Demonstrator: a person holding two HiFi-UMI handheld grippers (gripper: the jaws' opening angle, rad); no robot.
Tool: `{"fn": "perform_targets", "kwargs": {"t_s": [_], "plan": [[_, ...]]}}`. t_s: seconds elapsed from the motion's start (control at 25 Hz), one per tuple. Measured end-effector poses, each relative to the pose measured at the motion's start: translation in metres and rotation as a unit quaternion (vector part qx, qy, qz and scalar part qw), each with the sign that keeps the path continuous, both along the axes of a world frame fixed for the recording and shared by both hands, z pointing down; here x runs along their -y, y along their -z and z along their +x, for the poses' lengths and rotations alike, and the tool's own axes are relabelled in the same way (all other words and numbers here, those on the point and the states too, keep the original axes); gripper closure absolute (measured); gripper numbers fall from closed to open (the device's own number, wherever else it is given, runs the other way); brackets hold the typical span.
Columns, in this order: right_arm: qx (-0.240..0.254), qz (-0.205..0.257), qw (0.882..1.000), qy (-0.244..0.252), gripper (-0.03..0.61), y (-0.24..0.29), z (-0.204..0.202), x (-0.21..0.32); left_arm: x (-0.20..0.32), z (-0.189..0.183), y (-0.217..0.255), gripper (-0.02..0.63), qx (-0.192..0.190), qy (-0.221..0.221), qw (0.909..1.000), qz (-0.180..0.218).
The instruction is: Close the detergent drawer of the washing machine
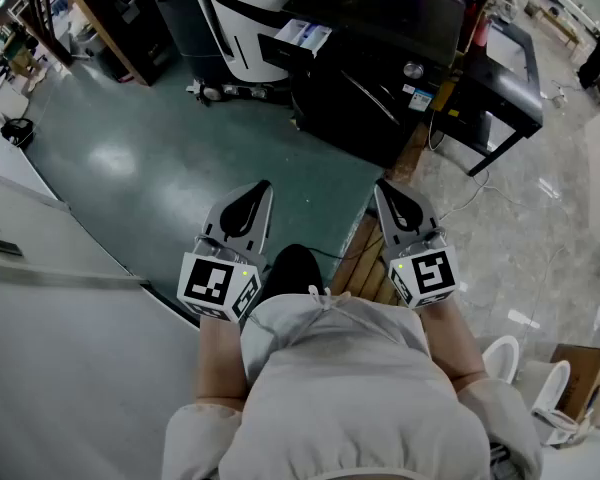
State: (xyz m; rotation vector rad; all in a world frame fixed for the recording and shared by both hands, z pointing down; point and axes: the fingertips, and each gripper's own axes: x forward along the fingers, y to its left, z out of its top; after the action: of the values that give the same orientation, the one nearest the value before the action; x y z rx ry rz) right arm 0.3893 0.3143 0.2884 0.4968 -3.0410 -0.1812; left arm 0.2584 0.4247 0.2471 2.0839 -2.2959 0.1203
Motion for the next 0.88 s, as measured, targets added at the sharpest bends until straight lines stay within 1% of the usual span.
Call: {"fn": "perform_targets", "kwargs": {"t_s": [0.4, 0.6, 0.72, 0.88], "plan": [[0.001, -0.005, 1.0, -0.002, 0.578, -0.005, 0.004, 0.002, 0.005, 0.004, -0.007, 0.595, -0.007, -0.003, 0.9999, -0.009], [0.007, -0.013, 1.0, -0.018, 0.577, -0.005, 0.008, 0.011, 0.01, 0.004, -0.01, 0.595, -0.01, -0.004, 0.9999, -0.009], [0.009, -0.016, 1.0, -0.023, 0.577, -0.006, 0.007, 0.015, 0.013, 0.005, -0.015, 0.595, -0.013, -0.009, 0.9997, -0.017], [0.003, -0.026, 0.999, -0.028, 0.575, -0.011, -0.004, 0.024, 0.02, -0.006, -0.023, 0.595, -0.017, -0.013, 0.9994, -0.029]]}}
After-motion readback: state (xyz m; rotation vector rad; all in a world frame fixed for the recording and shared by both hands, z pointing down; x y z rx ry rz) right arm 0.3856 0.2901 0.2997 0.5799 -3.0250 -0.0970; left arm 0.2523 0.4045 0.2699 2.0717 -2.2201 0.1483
